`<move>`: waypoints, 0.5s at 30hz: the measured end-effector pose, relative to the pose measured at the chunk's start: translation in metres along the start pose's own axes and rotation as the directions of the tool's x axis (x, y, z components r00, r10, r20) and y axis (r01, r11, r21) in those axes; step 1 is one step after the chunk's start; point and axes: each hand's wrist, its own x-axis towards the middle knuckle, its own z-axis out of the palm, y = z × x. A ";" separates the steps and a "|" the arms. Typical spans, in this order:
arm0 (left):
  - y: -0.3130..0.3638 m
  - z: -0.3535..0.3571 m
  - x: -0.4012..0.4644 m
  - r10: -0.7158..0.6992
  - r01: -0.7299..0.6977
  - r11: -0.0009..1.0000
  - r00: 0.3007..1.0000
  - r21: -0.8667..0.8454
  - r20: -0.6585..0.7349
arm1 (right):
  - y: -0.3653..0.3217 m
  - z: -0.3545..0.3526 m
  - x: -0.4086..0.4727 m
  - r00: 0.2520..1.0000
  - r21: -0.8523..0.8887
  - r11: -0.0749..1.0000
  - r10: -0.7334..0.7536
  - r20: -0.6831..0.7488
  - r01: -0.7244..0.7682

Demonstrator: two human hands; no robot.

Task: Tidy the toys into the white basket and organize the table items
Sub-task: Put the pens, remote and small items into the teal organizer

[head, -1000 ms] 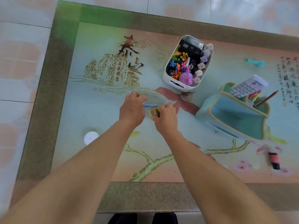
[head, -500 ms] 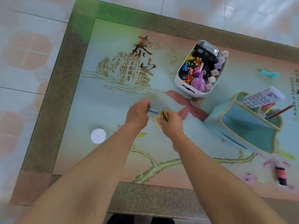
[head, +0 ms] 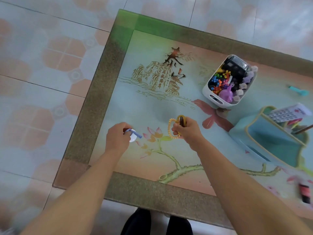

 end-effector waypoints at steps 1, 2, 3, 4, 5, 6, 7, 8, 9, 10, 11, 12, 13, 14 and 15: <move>-0.006 -0.002 0.000 -0.014 0.013 1.000 1.000 0.026 0.014 | 0.001 0.004 -0.001 1.000 -0.006 1.000 0.004 0.011 -0.004; -0.011 -0.002 0.000 -0.018 0.017 0.998 1.000 0.055 0.023 | 0.002 0.007 -0.002 1.000 -0.014 1.000 0.008 0.019 -0.008; -0.014 0.000 0.001 -0.025 0.023 0.997 0.999 0.075 0.025 | 0.002 0.009 -0.003 1.000 -0.018 1.000 0.010 0.024 -0.009; -0.017 0.001 0.001 -0.037 0.035 0.996 0.999 0.081 0.018 | 0.003 0.013 -0.003 0.999 -0.021 1.000 0.007 0.032 -0.006; -0.018 0.002 0.003 -0.051 0.050 0.995 0.999 0.089 0.009 | 0.003 0.014 -0.002 0.999 -0.025 1.000 0.002 0.037 -0.001; -0.019 0.005 0.004 -0.065 0.064 0.992 0.998 0.107 0.009 | 0.004 0.016 -0.002 0.999 -0.037 0.999 -0.002 0.039 0.003; -0.022 0.007 0.006 -0.078 0.076 0.989 0.997 0.125 0.016 | 0.006 0.019 -0.002 0.999 -0.052 0.999 -0.002 0.041 0.004; -0.022 0.009 0.007 -0.089 0.085 0.987 0.996 0.135 0.025 | 0.008 0.020 -0.001 0.999 -0.062 0.998 0.000 0.042 0.003; -0.022 0.011 0.008 -0.101 0.096 0.986 0.994 0.139 0.035 | 0.009 0.020 -0.001 0.999 -0.070 0.998 0.002 0.041 0.001; -0.022 0.012 0.010 -0.113 0.106 0.985 0.992 0.136 0.047 | 0.010 0.020 -0.001 0.999 -0.081 0.997 0.004 0.041 0.000; -0.022 0.013 0.012 -0.122 0.113 0.984 0.990 0.136 0.064 | 0.011 0.020 0.000 0.999 -0.093 0.996 0.003 0.042 0.001; -0.022 0.014 0.013 -0.131 0.119 0.983 0.988 0.138 0.086 | 0.011 0.020 0.000 0.999 -0.103 0.995 0.003 0.042 0.001; -0.022 0.015 0.014 -0.138 0.122 0.982 0.984 0.144 0.108 | 0.012 0.021 0.000 0.999 -0.108 0.994 0.003 0.041 0.001; -0.020 0.016 0.015 -0.143 0.123 0.981 0.982 0.149 0.126 | 0.012 0.021 0.000 0.999 -0.110 0.994 0.005 0.039 0.000; -0.019 0.017 0.016 -0.144 0.122 0.980 0.980 0.154 0.139 | 0.012 0.021 0.000 0.999 -0.112 0.994 0.007 0.035 -0.003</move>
